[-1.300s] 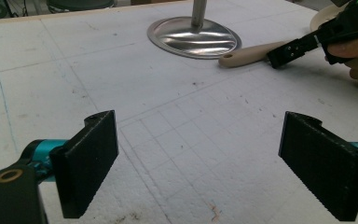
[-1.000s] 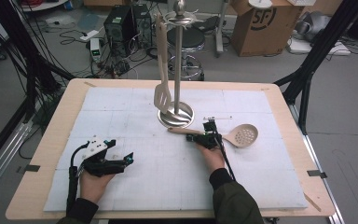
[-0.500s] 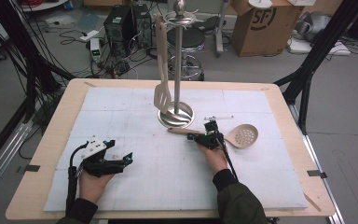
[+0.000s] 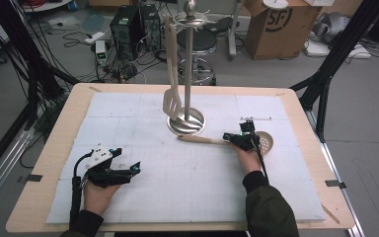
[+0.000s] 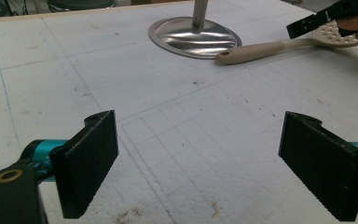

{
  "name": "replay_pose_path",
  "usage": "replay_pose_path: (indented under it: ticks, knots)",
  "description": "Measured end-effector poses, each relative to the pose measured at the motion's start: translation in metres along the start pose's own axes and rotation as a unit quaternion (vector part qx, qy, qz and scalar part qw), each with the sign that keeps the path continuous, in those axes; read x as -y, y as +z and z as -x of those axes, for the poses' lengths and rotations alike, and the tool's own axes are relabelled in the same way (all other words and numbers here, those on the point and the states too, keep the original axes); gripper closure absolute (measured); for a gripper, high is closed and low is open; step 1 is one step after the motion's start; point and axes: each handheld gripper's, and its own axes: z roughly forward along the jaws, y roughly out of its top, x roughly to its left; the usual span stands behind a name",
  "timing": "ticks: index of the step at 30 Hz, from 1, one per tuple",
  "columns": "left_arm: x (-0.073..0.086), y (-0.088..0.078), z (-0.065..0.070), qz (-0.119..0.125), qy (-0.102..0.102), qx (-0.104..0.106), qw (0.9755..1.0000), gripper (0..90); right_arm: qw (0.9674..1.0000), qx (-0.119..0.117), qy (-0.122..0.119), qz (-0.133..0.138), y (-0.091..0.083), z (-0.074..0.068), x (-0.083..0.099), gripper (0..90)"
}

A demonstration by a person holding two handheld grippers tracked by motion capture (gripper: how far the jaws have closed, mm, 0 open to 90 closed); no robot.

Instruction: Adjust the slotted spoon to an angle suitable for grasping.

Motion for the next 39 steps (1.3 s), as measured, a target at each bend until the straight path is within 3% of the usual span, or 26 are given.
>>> replay_pose_path:
  ticks: [3,4,16,22,26,35,39]
  knots:
    - [0.000,0.000,0.000,-0.001,-0.001,0.001,1.0000,12.4,0.9996,0.022,-0.006,-0.014,0.002,0.007,0.003,90.0]
    - [0.000,0.000,0.000,-0.001,-0.001,0.001,1.0000,12.4,0.9997,0.020,0.001,-0.013,0.001,0.007,0.004,90.0]
    - [0.000,-0.003,0.001,0.004,0.001,0.000,1.0000,12.4,0.9985,0.037,-0.021,-0.035,-0.010,0.002,0.009,90.0]
    - [-0.001,-0.002,0.002,0.004,0.001,0.001,1.0000,12.4,0.9985,0.043,-0.005,-0.035,-0.021,0.000,0.021,90.0]
    - [-0.001,-0.002,0.003,0.003,0.003,0.001,1.0000,12.4,0.9984,0.049,0.019,-0.020,-0.028,-0.007,0.034,90.0]
    - [-0.001,-0.003,0.003,0.004,0.004,0.002,1.0000,12.5,0.9965,0.079,0.026,0.007,-0.040,-0.028,0.060,90.0]
    - [-0.001,-0.003,0.003,0.005,0.003,0.001,1.0000,12.5,0.9964,0.071,0.041,0.019,-0.043,-0.028,0.065,90.0]
